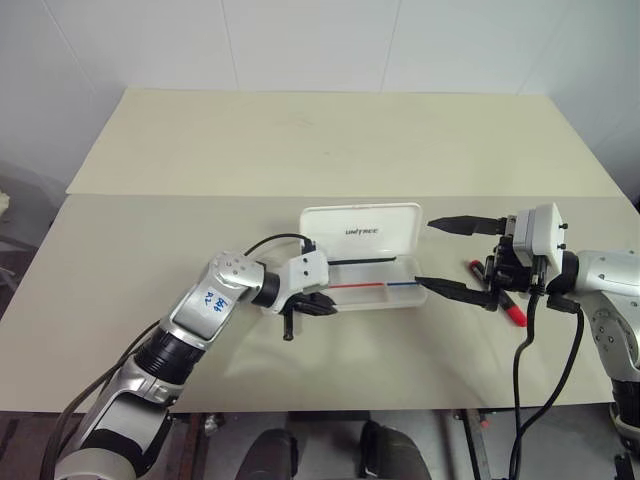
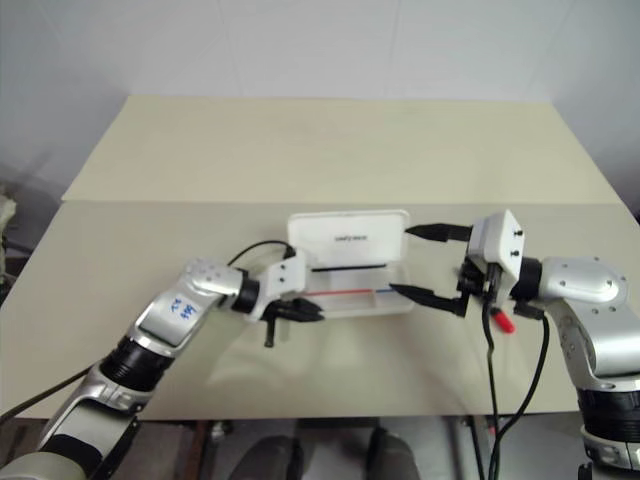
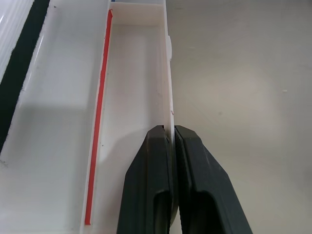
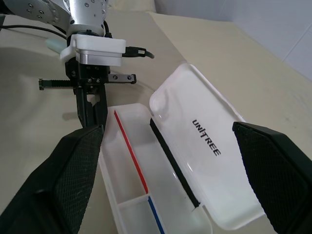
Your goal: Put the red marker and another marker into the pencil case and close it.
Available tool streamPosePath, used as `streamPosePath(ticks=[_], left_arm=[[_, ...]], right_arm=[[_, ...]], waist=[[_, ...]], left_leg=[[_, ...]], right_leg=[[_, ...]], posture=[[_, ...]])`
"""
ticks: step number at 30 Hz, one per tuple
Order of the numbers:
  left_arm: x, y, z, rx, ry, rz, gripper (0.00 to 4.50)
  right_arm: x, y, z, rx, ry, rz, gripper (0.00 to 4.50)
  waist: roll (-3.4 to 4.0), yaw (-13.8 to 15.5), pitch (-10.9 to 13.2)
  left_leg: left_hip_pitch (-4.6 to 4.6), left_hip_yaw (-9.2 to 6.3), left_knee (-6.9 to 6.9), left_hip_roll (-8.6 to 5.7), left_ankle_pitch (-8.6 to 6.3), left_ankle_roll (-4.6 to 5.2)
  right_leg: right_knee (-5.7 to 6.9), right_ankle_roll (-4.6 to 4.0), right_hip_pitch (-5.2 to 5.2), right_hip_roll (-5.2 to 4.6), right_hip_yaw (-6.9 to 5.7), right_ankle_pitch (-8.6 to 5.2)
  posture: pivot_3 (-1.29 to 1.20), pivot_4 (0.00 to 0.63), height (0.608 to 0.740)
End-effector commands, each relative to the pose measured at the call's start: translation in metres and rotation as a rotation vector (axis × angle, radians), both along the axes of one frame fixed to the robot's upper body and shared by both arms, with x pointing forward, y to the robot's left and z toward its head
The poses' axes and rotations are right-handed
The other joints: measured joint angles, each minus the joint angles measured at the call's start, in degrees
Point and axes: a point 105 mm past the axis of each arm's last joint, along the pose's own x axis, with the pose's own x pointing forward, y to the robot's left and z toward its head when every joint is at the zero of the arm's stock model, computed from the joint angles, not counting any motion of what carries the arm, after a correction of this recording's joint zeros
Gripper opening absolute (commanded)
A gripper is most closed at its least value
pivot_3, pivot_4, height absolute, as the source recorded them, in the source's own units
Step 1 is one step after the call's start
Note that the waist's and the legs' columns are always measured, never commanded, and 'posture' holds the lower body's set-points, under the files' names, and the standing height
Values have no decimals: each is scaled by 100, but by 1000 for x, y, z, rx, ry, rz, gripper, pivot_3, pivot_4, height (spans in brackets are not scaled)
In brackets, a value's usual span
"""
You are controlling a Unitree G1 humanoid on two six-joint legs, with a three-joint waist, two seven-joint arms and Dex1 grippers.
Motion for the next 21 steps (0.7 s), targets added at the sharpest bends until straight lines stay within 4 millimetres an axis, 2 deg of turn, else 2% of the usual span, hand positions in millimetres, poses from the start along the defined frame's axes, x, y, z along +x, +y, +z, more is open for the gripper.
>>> streamPosePath(ticks=[1, 9, 12, 16, 20, 21], left_arm=[[-20, -18, 1, -27, 35, -94, 53], [-20, -10, -9, 17, 67, -33, 53], [-17, -8, -10, 15, 70, -6, 827], [-14, -9, -9, 3, 61, 7, 2229], [-14, -19, 14, -168, 88, -16, 3568], [-14, -19, 19, -204, 93, -24, 3568]], right_arm=[[-5, -2, 12, 6, -54, -4, 4500], [-5, -1, 10, 12, -50, -3, 4500], [-5, 0, 9, 15, -49, 0, 4500], [-4, 2, 10, 18, -50, 2, 4500], [-2, 5, 9, 21, -49, 8, 4500], [-1, 5, 9, 22, -49, 9, 4500]], waist=[[0, 2, 0], [0, -11, 0], [0, -19, 0], [0, -19, 0], [0, -20, 0], [0, -19, 0]], left_leg=[[0, 0, 1, 0, 0, 0], [1, 2, 3, 2, 0, 0], [2, 3, 4, 2, 0, 0], [3, 3, 5, 3, 1, -1], [5, 4, 9, 3, 1, -1], [4, 3, 9, 4, 2, -1]], right_leg=[[0, 0, 0, 0, 0, 0], [1, 0, 0, 1, 1, 0], [1, 0, 0, 1, 2, 0], [1, 0, 1, 1, 2, 0], [0, 0, 4, 1, 5, 0], [0, 0, 4, 1, 5, 0]], posture=[[0, 150, 740], [0, 150, 740], [0, 150, 740], [0, 150, 740], [0, 150, 740], [0, 150, 740]])
